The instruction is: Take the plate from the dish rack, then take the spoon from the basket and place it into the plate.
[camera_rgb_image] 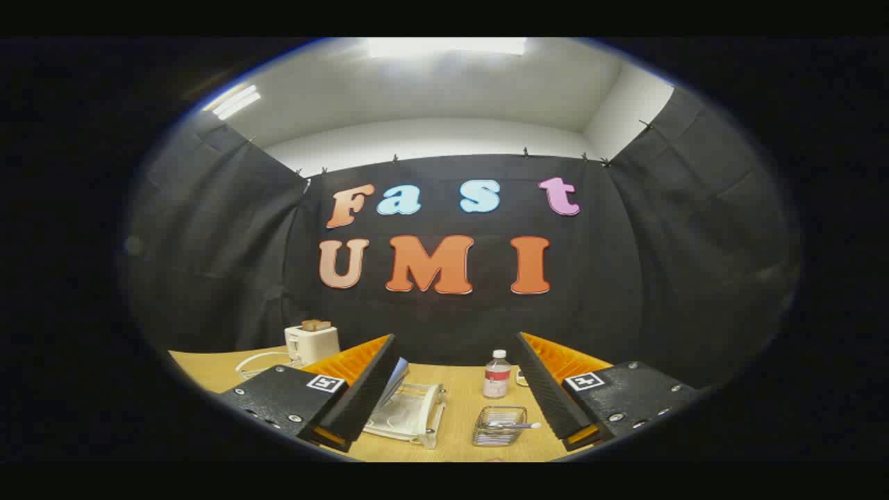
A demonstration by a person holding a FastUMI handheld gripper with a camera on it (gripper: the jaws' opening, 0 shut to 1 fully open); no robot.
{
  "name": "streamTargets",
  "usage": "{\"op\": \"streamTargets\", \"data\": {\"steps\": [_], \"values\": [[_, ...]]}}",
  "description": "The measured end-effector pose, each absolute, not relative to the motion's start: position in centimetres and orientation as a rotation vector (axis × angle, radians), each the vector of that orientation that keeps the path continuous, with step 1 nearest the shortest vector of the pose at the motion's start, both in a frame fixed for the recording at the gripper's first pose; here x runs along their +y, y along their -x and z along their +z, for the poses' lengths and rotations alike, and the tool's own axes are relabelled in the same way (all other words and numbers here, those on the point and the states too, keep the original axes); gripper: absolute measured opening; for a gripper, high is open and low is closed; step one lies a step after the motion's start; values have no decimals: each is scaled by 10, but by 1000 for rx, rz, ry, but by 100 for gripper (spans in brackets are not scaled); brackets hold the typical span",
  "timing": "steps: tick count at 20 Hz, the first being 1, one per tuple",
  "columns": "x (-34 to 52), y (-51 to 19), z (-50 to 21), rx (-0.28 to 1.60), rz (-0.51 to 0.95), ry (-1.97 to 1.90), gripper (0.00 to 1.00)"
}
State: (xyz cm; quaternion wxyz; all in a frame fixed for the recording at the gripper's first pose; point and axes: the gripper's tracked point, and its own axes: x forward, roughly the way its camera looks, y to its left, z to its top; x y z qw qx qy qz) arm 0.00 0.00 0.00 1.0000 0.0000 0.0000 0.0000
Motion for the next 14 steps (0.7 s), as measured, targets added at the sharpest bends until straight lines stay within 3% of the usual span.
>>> {"op": "streamTargets", "data": {"steps": [14], "values": [[4, 11, 4, -1, 28, -16, 99]]}}
